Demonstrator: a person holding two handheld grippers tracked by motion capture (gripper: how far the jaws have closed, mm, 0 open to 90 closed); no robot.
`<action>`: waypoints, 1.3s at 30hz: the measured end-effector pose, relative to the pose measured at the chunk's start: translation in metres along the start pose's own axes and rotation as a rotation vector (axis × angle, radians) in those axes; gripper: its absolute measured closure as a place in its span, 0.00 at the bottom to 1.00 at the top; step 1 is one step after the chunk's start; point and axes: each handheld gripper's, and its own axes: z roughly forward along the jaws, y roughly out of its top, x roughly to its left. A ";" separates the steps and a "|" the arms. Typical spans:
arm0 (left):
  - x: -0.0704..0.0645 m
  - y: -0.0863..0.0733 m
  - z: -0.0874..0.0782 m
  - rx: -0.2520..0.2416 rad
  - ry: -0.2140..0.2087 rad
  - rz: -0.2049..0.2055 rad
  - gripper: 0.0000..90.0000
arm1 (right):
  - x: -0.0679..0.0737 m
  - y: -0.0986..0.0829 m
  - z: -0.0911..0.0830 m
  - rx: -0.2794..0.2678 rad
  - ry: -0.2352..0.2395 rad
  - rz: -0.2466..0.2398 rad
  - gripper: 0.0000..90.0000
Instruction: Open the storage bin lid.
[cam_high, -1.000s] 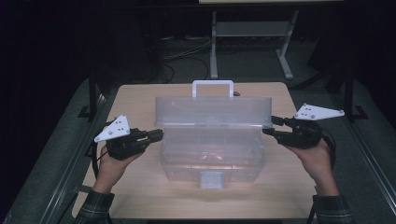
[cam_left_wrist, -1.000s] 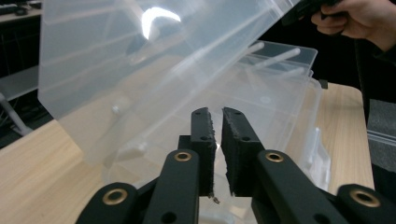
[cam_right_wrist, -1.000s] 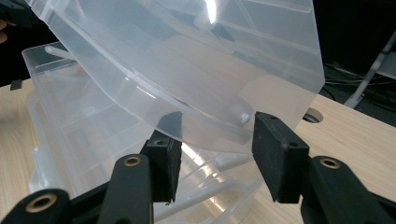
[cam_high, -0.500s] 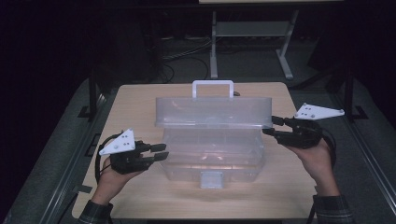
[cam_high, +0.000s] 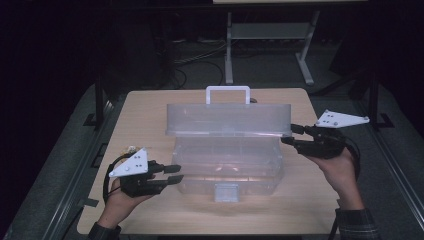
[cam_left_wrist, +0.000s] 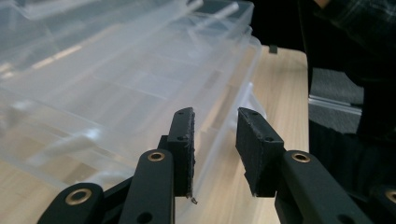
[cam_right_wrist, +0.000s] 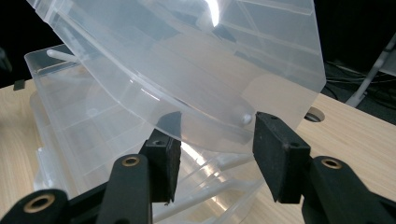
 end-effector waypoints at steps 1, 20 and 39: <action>-0.001 -0.001 0.003 0.005 -0.007 -0.002 0.74 | 0.000 0.000 0.000 0.000 0.000 0.001 0.57; 0.000 -0.006 0.056 0.180 -0.042 0.050 0.73 | -0.001 0.001 0.000 0.002 0.003 0.006 0.57; 0.006 -0.003 0.064 0.235 -0.051 0.066 0.85 | -0.002 0.002 0.000 0.006 0.002 0.015 0.57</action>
